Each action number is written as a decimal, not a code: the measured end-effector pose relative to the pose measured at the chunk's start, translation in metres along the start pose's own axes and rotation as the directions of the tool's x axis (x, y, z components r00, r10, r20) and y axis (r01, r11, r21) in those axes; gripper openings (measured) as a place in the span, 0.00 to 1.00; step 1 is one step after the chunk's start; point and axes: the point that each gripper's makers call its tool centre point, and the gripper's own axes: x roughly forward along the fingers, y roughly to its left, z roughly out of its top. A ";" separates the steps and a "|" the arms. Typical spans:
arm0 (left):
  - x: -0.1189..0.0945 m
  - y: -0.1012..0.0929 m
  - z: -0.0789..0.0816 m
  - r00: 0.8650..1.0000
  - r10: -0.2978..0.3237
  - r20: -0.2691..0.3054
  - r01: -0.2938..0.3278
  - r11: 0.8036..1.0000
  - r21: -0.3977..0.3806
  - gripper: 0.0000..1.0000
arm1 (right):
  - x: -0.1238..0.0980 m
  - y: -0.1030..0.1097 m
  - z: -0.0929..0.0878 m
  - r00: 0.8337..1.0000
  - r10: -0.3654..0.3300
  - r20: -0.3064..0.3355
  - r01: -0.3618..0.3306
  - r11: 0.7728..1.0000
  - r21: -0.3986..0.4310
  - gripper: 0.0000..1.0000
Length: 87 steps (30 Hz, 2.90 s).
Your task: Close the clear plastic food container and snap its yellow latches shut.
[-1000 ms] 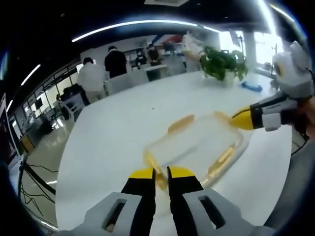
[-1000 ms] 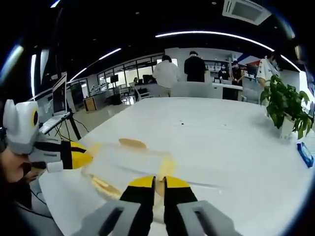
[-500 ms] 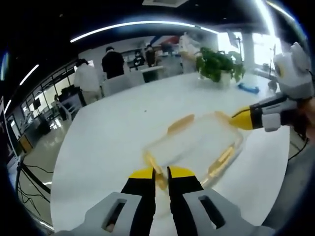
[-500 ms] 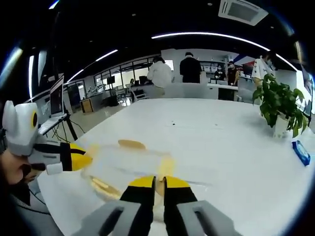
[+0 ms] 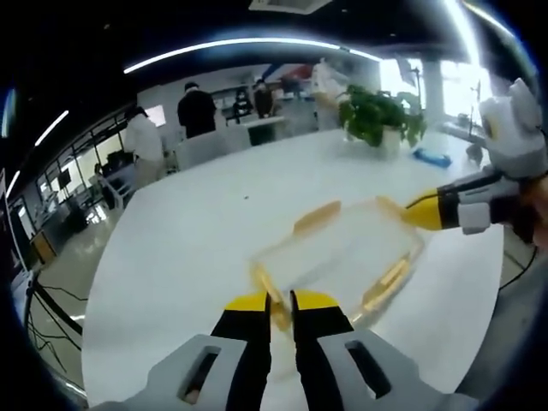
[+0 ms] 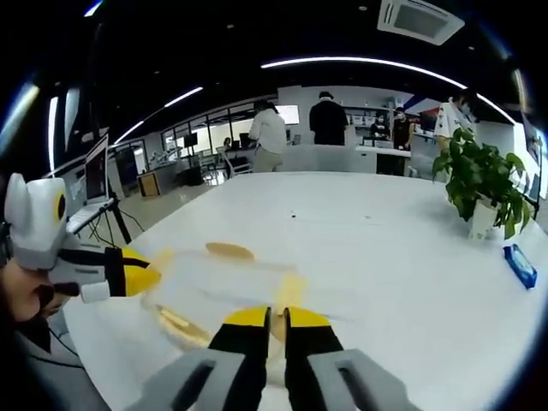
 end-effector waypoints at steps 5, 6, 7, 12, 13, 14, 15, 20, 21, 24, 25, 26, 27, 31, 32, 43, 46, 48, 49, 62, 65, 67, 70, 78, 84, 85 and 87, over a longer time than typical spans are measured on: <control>0.003 -0.007 0.001 1.000 -0.018 0.004 0.018 1.000 0.004 0.05 | -0.003 -0.008 -0.004 1.000 -0.018 -0.006 0.018 1.000 0.003 0.02; 0.004 -0.009 0.001 1.000 -0.021 0.004 0.021 1.000 0.004 0.05 | -0.003 -0.010 -0.005 1.000 -0.022 -0.008 0.022 1.000 0.004 0.02; 0.005 -0.011 0.001 1.000 -0.027 0.003 0.027 1.000 0.003 0.05 | -0.004 -0.011 -0.006 1.000 -0.025 -0.009 0.025 1.000 0.006 0.02; 0.010 -0.020 0.006 0.999 -0.049 0.006 0.049 0.999 0.017 0.05 | -0.008 -0.021 -0.010 0.999 -0.048 -0.013 0.048 0.999 0.015 0.02; 0.011 -0.022 0.008 0.999 -0.054 0.008 0.054 0.998 0.018 0.05 | -0.009 -0.023 -0.011 0.998 -0.054 -0.013 0.054 0.998 0.020 0.02; 0.013 -0.024 0.009 0.998 -0.059 0.008 0.059 0.998 0.020 0.05 | -0.009 -0.026 -0.011 0.998 -0.058 -0.014 0.059 0.998 0.024 0.01; 0.015 -0.025 0.010 0.998 -0.064 0.011 0.064 0.998 0.022 0.05 | -0.010 -0.028 -0.012 0.998 -0.064 -0.015 0.065 0.998 0.027 0.01; 0.020 -0.036 0.015 0.996 -0.090 0.020 0.089 0.996 0.031 0.06 | -0.011 -0.041 -0.011 0.996 -0.094 -0.012 0.094 0.995 0.033 0.01; 0.021 -0.037 0.015 0.995 -0.093 0.020 0.092 0.995 0.033 0.06 | -0.012 -0.043 -0.011 0.995 -0.097 -0.012 0.097 0.995 0.034 0.01; 0.023 -0.042 0.015 0.995 -0.102 0.019 0.102 0.994 0.031 0.06 | -0.013 -0.047 -0.010 0.994 -0.108 -0.011 0.108 0.993 0.036 0.01; 0.024 -0.043 0.015 0.994 -0.106 0.018 0.105 0.994 0.031 0.06 | -0.013 -0.049 -0.010 0.994 -0.111 -0.011 0.112 0.993 0.035 0.01; 0.025 -0.043 0.014 0.994 -0.108 0.017 0.107 0.994 0.032 0.06 | -0.013 -0.049 -0.010 0.994 -0.113 -0.010 0.113 0.993 0.038 0.01; 0.025 -0.044 0.014 0.994 -0.110 0.016 0.109 0.993 0.033 0.06 | -0.013 -0.050 -0.010 0.993 -0.114 -0.011 0.114 0.993 0.038 0.01; 0.026 -0.045 0.015 0.993 -0.113 0.015 0.112 0.993 0.034 0.06 | -0.013 -0.052 -0.010 0.993 -0.117 -0.014 0.118 0.992 0.038 0.01; 0.026 -0.045 0.015 0.993 -0.114 0.015 0.113 0.993 0.036 0.06 | -0.013 -0.052 -0.010 0.993 -0.118 -0.014 0.118 0.992 0.037 0.01; 0.028 -0.050 0.012 0.992 -0.123 0.007 0.123 0.992 0.040 0.07 | -0.012 -0.057 -0.010 0.992 -0.124 -0.018 0.125 0.992 0.036 0.01; 0.028 -0.049 0.011 0.993 -0.122 0.003 0.122 0.992 0.041 0.07 | -0.010 -0.056 -0.011 0.992 -0.121 -0.020 0.122 0.992 0.036 0.01; 0.028 -0.048 0.011 0.993 -0.121 0.001 0.121 0.992 0.038 0.07 | -0.009 -0.055 -0.012 0.992 -0.121 -0.021 0.121 0.992 0.037 0.01; 0.028 -0.048 0.011 0.993 -0.121 0.001 0.121 0.992 0.038 0.07 | -0.009 -0.055 -0.012 0.992 -0.121 -0.021 0.122 0.992 0.038 0.01; 0.033 -0.046 0.008 0.992 -0.127 -0.011 0.127 0.991 0.040 0.06 | -0.004 -0.055 -0.019 0.991 -0.126 -0.038 0.127 0.991 0.042 0.01; 0.035 -0.045 0.007 0.992 -0.128 -0.014 0.129 0.991 0.034 0.06 | -0.002 -0.056 -0.019 0.991 -0.126 -0.040 0.127 0.991 0.040 0.01; 0.037 -0.045 0.007 0.992 -0.127 -0.011 0.127 0.991 0.035 0.06 | -0.002 -0.056 -0.019 0.991 -0.128 -0.038 0.129 0.991 0.037 0.01; 0.038 -0.046 0.008 0.992 -0.126 -0.006 0.126 0.991 0.039 0.06 | -0.001 -0.057 -0.018 0.991 -0.130 -0.036 0.131 0.991 0.031 0.01; 0.039 -0.047 0.012 0.992 -0.123 0.005 0.123 0.992 0.036 0.06 | -0.002 -0.062 -0.014 0.990 -0.141 -0.027 0.142 0.989 0.032 0.01; 0.041 -0.049 0.012 0.992 -0.127 0.006 0.127 0.991 0.031 0.06 | -0.001 -0.065 -0.011 0.989 -0.146 -0.021 0.146 0.989 0.034 0.00; 0.041 -0.049 0.013 0.992 -0.128 0.005 0.128 0.991 0.031 0.06 | -0.001 -0.065 -0.011 0.989 -0.146 -0.020 0.147 0.989 0.035 0.00; 0.040 -0.050 0.013 0.992 -0.129 0.007 0.129 0.991 0.033 0.06 | -0.002 -0.066 -0.010 0.989 -0.146 -0.018 0.147 0.989 0.035 0.00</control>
